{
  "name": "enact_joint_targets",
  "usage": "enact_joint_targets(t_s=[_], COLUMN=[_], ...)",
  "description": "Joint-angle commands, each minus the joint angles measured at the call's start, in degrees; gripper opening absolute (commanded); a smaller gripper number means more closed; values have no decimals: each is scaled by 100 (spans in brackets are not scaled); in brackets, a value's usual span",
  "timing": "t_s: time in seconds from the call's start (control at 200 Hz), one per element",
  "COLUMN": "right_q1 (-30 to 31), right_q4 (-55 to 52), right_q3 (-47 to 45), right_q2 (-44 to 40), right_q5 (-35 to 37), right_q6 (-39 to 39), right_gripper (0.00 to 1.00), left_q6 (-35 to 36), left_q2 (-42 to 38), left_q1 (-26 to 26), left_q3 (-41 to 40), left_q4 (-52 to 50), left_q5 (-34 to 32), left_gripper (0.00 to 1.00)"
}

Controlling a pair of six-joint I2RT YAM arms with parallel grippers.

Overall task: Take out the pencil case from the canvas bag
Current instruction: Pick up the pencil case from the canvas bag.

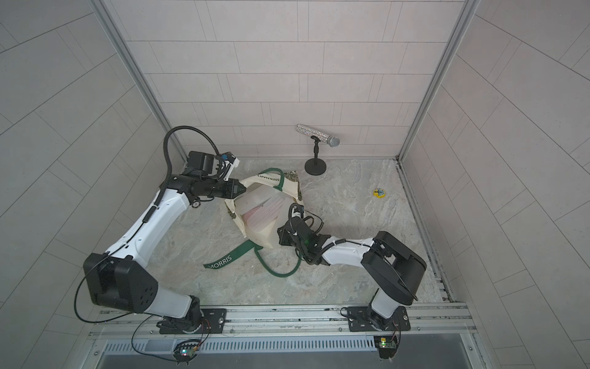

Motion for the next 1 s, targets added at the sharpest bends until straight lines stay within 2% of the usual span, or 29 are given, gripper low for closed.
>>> enact_joint_targets(t_s=[0.0, 0.09, 0.746, 0.996], right_q1=[-35, -31, -35, -61], right_q4=[-165, -388, -83, -231], right_q3=[-35, -24, -299, -211], right_q2=[-285, -386, -1377, -1609], right_q5=[52, 73, -563, -838], right_q6=[-328, -378, -773, -840], right_gripper=[25, 25, 25, 26], left_q6=[-85, -103, -137, -32], left_q2=[-205, -221, -146, -72], left_q1=[-2, 1, 11, 145], left_q3=[-25, -49, -42, 186], left_q4=[351, 388, 521, 374], left_q5=[245, 203, -42, -322], left_gripper=[0, 0, 0, 0])
